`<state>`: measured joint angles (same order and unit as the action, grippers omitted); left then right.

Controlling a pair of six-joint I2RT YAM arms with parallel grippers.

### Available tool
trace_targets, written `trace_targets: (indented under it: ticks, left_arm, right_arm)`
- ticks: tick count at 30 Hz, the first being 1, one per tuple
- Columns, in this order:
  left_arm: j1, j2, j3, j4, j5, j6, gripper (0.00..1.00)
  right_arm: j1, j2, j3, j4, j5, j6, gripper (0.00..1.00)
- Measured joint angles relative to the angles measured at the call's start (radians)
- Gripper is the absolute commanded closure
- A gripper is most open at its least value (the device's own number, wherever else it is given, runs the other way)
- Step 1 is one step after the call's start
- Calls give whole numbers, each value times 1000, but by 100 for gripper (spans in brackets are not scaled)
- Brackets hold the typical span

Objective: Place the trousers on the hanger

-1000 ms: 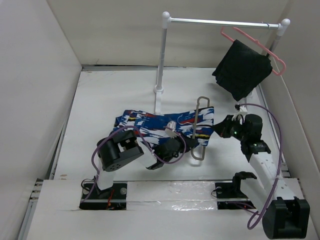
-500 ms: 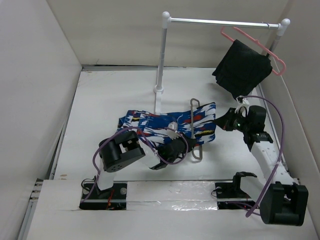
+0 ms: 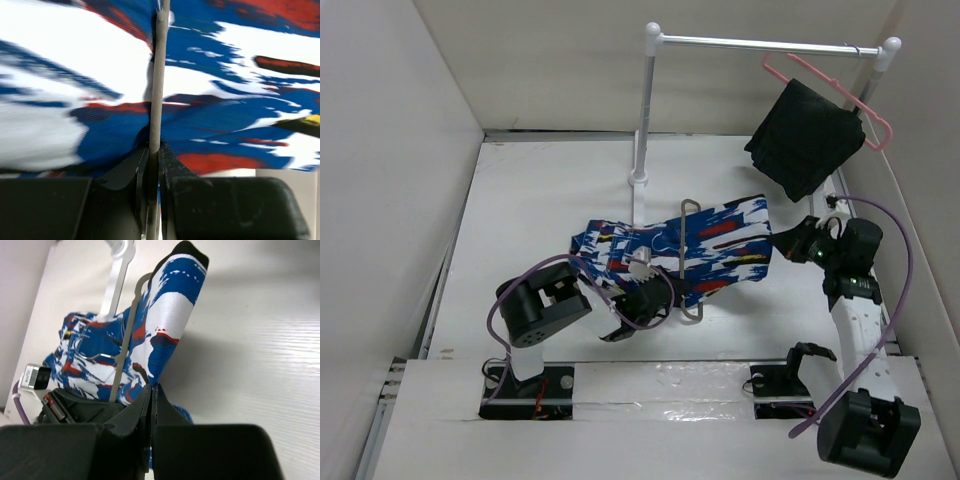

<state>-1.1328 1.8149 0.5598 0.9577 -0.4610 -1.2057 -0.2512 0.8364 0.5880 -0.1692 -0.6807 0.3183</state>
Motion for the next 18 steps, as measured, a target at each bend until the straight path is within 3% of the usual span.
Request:
trace_targets:
  ticks: [6, 18]
  left_arm:
    - [5, -68, -48, -60, -26, -2, 100]
    - [27, -142, -86, -143, -71, 49, 100]
  right_arm:
    - [-99, 7, 0, -2, -50, 10, 100]
    - [-132, 5, 0, 10, -68, 10, 100]
